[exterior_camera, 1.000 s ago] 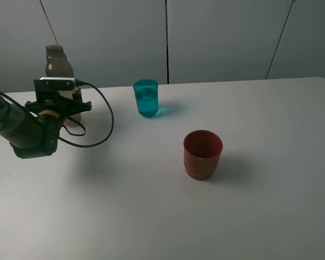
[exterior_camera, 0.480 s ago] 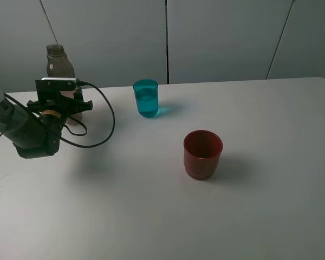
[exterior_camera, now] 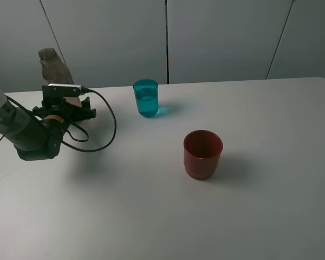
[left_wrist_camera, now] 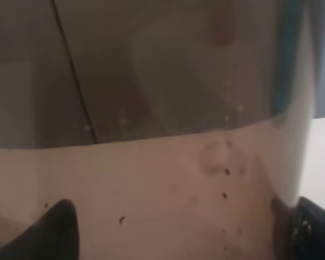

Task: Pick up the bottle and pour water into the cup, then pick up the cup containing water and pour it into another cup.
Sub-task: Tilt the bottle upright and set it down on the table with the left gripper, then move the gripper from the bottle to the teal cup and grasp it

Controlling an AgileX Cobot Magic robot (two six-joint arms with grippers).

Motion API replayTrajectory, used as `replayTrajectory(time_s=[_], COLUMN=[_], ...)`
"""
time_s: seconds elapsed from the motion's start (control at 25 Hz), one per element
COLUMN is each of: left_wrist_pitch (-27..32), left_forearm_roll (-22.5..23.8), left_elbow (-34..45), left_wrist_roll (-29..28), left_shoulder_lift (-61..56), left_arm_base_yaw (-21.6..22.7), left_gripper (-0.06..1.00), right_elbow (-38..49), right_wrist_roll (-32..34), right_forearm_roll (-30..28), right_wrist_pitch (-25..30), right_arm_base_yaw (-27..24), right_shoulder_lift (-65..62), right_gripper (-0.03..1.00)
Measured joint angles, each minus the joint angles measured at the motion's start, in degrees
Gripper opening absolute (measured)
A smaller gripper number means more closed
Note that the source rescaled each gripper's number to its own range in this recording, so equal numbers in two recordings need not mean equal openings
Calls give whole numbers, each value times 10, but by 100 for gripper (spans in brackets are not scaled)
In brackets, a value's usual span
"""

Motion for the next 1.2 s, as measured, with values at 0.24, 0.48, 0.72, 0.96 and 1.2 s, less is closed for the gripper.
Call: replayTrajectory(time_s=[0.24, 0.48, 0.72, 0.96, 1.2], left_wrist_pitch=[1, 1, 2, 2, 3], left_forearm_roll=[6, 9, 2, 2, 16], left_elbow=[0, 35, 82, 131, 191], left_wrist_roll=[0, 0, 1, -2, -2], left_shoulder_lift=[0, -19, -46, -90, -154], left_arm_base_yaw=[0, 0, 0, 0, 0], left_gripper=[97, 97, 97, 99, 99], right_elbow=[0, 0, 0, 0, 0], right_wrist_roll=[-4, -4, -4, 0, 0], right_forearm_roll=[0, 0, 0, 0, 0], right_wrist_pitch=[0, 0, 0, 0, 0], right_arm_base_yaw=[0, 0, 0, 0, 0], right_shoulder_lift=[0, 0, 0, 0, 0], right_gripper=[94, 22, 22, 20, 20])
